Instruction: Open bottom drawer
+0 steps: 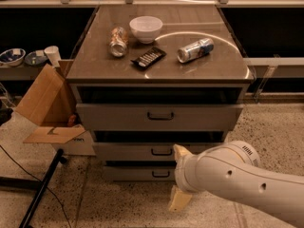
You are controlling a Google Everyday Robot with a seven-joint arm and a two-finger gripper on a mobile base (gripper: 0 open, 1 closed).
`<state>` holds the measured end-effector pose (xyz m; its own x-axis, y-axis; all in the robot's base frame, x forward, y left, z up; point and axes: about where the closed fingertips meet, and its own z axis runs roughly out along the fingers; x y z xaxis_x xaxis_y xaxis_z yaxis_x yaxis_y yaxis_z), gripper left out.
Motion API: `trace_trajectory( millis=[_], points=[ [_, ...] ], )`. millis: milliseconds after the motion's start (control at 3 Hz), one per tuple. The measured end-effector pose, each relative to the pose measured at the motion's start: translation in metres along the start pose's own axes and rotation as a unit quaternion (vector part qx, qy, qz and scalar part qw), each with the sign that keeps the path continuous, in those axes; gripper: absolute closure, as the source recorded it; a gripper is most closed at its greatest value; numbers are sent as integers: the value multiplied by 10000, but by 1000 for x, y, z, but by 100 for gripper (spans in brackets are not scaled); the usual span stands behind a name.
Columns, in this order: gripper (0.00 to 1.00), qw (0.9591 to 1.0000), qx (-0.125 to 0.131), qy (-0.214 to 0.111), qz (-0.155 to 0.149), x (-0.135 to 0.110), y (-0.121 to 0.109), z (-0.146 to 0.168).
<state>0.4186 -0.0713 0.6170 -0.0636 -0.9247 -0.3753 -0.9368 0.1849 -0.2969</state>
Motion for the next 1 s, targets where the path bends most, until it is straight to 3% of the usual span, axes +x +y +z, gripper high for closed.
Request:
trace_trajectory(
  millis=[667,1000],
  points=[
    [0,10000,47,-15,-12,6,6,13],
    [0,9998,136,-142,6,35,15,44]
  ],
)
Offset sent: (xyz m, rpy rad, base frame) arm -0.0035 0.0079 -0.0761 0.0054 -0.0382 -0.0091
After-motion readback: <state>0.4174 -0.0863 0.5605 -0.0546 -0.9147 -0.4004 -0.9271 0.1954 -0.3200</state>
